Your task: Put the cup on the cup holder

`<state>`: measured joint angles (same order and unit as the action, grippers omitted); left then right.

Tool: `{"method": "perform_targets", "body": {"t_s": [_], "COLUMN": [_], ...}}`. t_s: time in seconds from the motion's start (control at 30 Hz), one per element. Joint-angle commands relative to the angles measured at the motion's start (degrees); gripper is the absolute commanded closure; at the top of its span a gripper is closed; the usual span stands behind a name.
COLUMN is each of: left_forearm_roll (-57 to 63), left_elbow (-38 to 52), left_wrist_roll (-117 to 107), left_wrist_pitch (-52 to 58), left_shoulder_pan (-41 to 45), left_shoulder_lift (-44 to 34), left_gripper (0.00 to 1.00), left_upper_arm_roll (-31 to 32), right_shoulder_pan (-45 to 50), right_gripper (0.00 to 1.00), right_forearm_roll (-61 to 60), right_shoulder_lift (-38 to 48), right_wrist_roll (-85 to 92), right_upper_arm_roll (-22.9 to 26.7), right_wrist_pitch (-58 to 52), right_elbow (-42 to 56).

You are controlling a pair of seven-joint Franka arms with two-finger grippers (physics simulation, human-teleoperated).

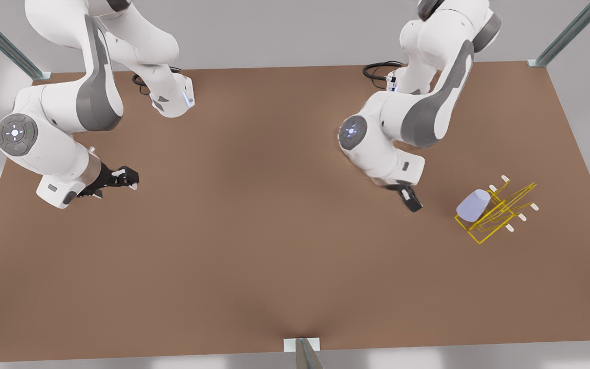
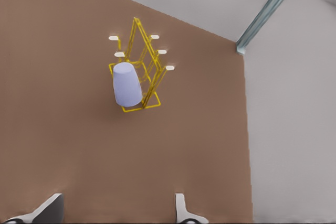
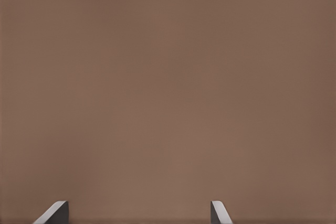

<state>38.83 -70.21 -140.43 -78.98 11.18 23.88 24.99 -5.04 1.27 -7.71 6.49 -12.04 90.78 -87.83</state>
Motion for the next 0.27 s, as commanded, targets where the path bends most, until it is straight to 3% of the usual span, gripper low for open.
{"method": "perform_targets", "body": {"t_s": [0.0, 0.03, 0.07, 0.1, 0.13, 0.23], "left_forearm_roll": [-17.1, -20.1, -32.2, -42.7, -43.5, -38.1], "left_elbow": [5.3, 5.4, 5.7, 4.0, -19.6, -13.6], "left_wrist_roll": [95.7, 119.1, 132.1, 138.8, 139.6, 138.8], "left_wrist_pitch": [9.0, 9.2, 8.6, 4.1, -17.2, -15.3], "left_shoulder_pan": [-5.9, -7.7, -10.1, -5.5, -5.0, -5.0], "left_shoulder_lift": [-1.6, -2.8, -3.0, -5.8, -19.7, -15.6], "left_gripper": [0.00, 0.00, 0.00, 0.00, 0.00, 0.00], "left_upper_arm_roll": [0.0, -2.6, -8.4, -21.9, -21.3, -16.9], "right_shoulder_pan": [0.0, 0.0, 0.0, 0.0, 0.0, 0.0], "right_gripper": [0.00, 0.00, 0.00, 0.00, 0.00, 0.00], "right_forearm_roll": [0.0, 0.0, 0.0, 0.0, 0.0, 0.0], "right_shoulder_lift": [0.1, 0.1, 0.1, 0.1, 0.1, 0.1], "right_wrist_roll": [0.1, 0.1, 0.1, 0.1, 0.1, 0.1], "right_upper_arm_roll": [-0.1, -0.1, -0.1, -0.1, -0.1, 0.0], "right_wrist_pitch": [-0.1, -0.1, -0.1, -0.1, 0.0, 0.2], "right_elbow": [0.0, 0.0, 0.0, 0.0, 0.0, 0.0]}}
